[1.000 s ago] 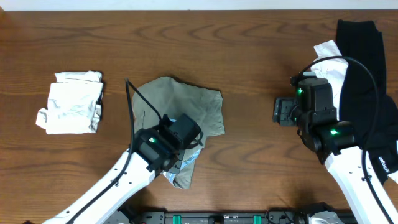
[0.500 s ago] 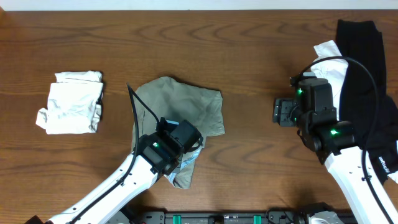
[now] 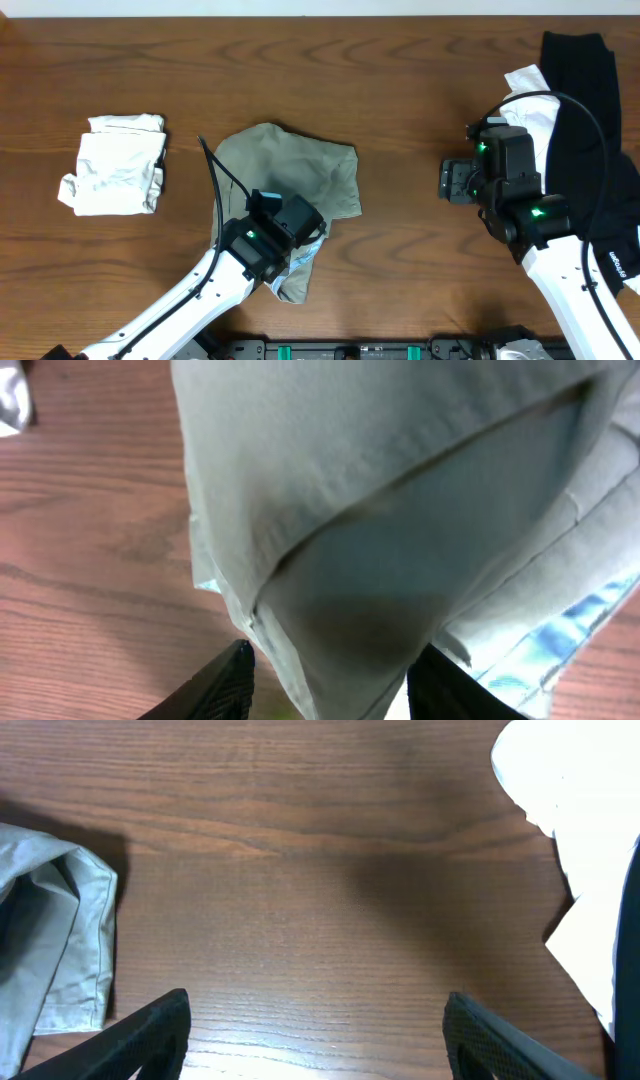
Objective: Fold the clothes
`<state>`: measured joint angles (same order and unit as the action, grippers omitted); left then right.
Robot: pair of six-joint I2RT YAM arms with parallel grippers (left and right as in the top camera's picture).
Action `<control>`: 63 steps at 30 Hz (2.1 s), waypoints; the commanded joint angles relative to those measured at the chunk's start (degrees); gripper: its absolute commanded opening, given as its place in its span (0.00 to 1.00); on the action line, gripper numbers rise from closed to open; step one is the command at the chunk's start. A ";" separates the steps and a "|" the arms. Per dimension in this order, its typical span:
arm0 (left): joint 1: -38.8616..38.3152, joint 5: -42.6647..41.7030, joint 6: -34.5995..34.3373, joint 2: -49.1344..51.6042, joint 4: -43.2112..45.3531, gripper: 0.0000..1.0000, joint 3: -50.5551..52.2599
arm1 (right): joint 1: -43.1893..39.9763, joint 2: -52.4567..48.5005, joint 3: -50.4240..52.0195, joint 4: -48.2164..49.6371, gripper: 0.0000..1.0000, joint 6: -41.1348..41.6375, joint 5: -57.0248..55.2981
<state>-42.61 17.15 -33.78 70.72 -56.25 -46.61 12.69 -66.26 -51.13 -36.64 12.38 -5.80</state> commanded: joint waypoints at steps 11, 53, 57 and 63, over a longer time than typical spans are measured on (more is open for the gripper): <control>-0.22 6.49 -3.82 1.11 4.57 0.50 0.33 | -0.35 0.35 0.15 -0.20 0.79 -0.87 0.02; -0.22 3.41 12.24 -10.38 -13.38 0.07 -40.76 | 7.32 -10.01 0.26 6.56 0.85 -12.09 22.67; -0.22 3.45 13.49 -10.38 -13.57 0.06 -45.40 | 13.33 -16.37 0.26 13.16 0.86 -11.74 22.32; -0.22 3.50 14.73 -10.12 -14.10 0.06 -46.82 | 17.84 -21.24 0.26 19.08 0.86 -8.70 22.34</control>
<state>-42.65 19.66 -20.78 60.60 -70.22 -92.27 29.32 -86.70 -51.13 -18.15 2.50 15.64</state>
